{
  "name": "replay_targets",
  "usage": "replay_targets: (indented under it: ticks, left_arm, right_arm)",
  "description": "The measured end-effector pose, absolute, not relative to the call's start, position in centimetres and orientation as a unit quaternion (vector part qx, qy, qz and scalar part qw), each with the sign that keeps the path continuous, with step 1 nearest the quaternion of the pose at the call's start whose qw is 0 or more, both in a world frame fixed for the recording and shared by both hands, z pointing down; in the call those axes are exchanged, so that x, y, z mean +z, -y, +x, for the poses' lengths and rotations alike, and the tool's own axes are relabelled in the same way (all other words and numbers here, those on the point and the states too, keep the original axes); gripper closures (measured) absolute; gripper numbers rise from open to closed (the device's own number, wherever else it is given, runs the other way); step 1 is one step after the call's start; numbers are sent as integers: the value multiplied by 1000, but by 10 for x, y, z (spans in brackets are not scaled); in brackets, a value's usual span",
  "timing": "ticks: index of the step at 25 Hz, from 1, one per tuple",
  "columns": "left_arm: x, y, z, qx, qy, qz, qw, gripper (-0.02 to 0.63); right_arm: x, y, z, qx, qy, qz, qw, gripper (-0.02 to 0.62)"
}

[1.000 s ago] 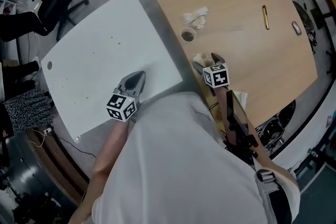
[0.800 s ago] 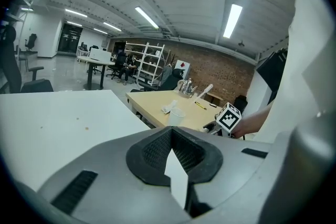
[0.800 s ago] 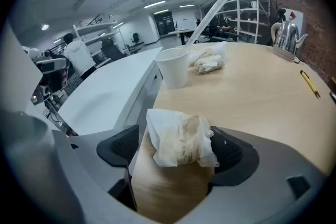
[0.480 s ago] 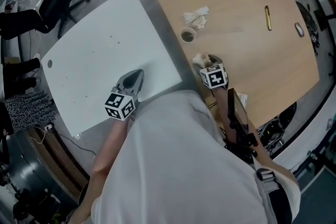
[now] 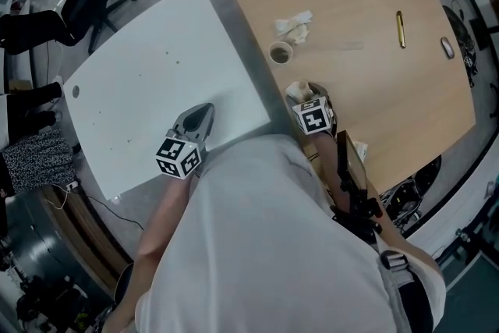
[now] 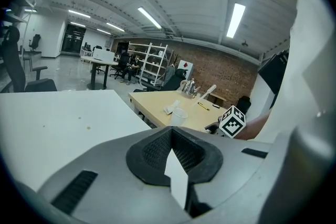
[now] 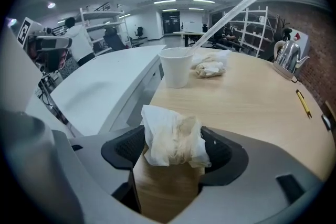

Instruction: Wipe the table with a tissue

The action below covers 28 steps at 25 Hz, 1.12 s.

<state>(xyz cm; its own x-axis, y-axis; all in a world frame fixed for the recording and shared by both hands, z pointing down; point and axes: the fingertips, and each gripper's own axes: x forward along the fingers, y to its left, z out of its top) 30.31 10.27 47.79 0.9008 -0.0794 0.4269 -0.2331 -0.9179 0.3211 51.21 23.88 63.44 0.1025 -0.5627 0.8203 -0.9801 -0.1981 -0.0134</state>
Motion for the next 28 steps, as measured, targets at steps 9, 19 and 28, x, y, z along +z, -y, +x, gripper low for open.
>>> replay_targets:
  ticks: [9, 19, 28]
  left_arm:
    - [479, -105, 302, 211, 80, 956, 188, 598]
    - [478, -105, 301, 213, 80, 956, 186, 598]
    - [473, -107, 288, 207, 110, 953, 191, 598]
  right_arm:
    - [620, -237, 515, 338, 560, 701, 284, 438]
    - [612, -233, 510, 350, 577, 700, 231, 499]
    - [573, -203, 486, 374, 653, 654, 76, 505]
